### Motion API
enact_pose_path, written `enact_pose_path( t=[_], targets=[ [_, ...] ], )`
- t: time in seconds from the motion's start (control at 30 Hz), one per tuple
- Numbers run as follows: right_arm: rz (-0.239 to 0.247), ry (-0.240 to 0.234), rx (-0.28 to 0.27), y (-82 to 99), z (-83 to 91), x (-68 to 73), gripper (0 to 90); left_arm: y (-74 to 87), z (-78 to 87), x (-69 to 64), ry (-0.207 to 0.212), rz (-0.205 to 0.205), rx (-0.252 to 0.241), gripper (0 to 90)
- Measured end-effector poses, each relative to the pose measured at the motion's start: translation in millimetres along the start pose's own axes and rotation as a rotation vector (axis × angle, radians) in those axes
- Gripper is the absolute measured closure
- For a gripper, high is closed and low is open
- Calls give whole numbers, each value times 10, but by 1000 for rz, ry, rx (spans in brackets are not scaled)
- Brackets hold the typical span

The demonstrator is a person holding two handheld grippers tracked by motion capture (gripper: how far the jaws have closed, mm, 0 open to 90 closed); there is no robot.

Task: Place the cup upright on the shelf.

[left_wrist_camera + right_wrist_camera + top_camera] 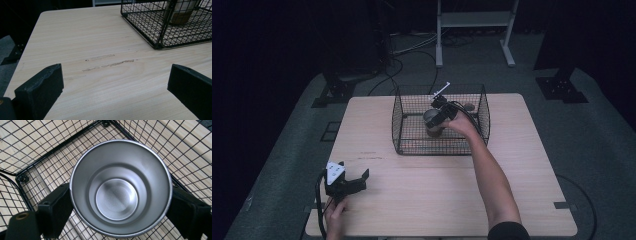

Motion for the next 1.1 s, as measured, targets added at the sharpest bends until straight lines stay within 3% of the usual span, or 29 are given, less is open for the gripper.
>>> enact_pose_path(
  t=[0.37,0.77,1.1],
  targets=[
    [-2,11,-4,31,25,2,125,1,2,-5,2,-7,3,0],
    [-27,5,-54,8,133,8,82,1,5,-11,2,-9,0,0],
    [-88,13,-112,-19,333,-63,45,2,5,-13,3,-11,0,0]
  ],
)
Point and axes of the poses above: each handheld gripper's, and its own axes: z roughly backward along the jaws, y roughly out of its underside, x roughly to its left, the point moved 3 cm from there along -z, roughly forward along the jaws, and after that the axes turned 5 degrees about y, right-handed, at the moved point
